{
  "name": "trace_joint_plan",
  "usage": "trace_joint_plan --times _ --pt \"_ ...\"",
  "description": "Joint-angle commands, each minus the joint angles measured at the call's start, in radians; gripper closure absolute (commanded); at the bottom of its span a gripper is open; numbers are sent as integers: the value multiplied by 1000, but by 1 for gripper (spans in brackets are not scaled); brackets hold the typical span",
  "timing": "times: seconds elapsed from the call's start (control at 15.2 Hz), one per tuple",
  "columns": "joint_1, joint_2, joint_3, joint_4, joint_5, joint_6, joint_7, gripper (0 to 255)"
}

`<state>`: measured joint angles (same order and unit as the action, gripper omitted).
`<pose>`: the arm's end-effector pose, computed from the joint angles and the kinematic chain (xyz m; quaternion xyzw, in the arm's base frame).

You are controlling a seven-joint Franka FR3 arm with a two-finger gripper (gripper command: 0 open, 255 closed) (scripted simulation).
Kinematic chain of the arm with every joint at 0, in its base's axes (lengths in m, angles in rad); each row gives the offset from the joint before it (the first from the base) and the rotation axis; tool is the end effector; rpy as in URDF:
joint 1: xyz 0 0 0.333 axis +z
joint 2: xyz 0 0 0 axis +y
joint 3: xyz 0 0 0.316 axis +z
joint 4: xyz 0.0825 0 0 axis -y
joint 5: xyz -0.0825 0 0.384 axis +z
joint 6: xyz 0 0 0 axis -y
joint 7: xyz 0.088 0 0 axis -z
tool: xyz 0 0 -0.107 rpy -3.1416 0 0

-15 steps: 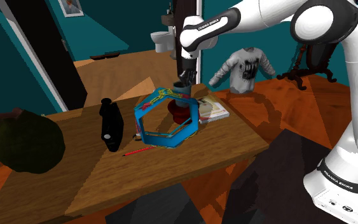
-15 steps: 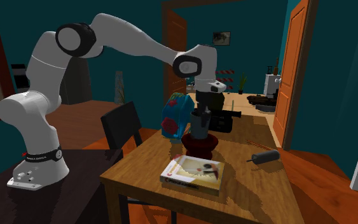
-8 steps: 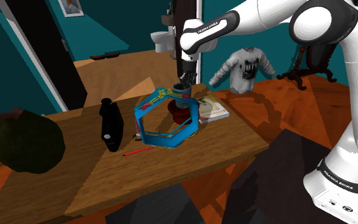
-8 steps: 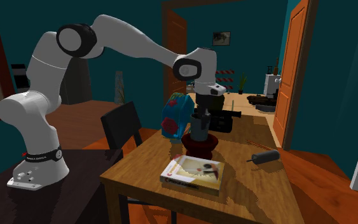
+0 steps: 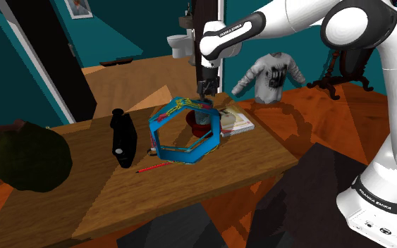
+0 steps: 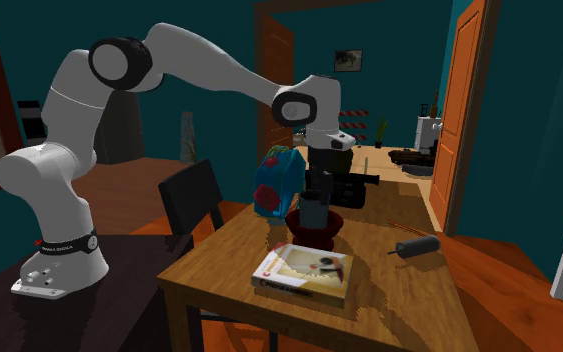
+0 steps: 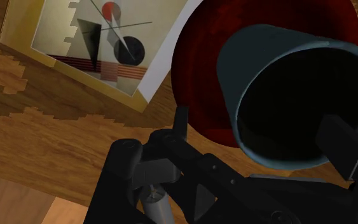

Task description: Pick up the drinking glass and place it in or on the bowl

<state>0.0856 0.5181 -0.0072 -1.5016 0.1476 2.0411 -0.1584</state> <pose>0.6976 0.0638 0.3698 -0.9942 -0.0858 -0.0133 0.0638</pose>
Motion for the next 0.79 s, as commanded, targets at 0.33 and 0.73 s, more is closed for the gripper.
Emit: trace_joint_plan --times 0.33,0.73 --pt "-8 -38 -4 69 -5 -107 4 0" --pt "-8 -37 -4 69 -5 -107 4 0"
